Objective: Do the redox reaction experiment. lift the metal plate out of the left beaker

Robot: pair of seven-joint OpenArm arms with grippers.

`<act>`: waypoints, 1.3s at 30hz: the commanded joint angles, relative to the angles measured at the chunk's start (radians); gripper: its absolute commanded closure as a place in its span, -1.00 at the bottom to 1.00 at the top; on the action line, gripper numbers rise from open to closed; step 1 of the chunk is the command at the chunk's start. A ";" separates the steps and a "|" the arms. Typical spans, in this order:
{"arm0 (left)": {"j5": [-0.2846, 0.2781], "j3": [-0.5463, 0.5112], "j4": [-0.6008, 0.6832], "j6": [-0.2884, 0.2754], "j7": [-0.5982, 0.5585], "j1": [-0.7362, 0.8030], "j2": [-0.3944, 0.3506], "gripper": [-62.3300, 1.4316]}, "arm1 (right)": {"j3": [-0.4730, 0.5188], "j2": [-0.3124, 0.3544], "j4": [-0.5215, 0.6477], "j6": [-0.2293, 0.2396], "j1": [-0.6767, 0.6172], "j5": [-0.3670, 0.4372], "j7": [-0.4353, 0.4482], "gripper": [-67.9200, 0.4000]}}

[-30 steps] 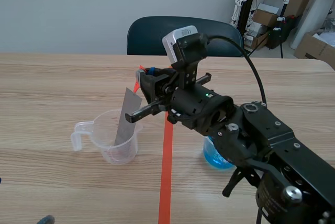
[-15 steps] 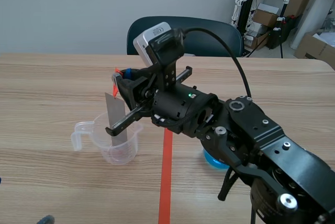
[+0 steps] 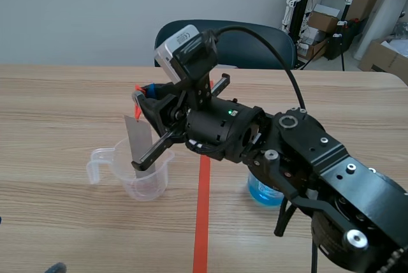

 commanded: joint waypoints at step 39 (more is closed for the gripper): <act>-0.006 -0.003 0.017 -0.002 -0.014 0.002 0.005 -1.00 | -0.079 0.124 0.246 0.011 0.064 0.113 -0.092 0.98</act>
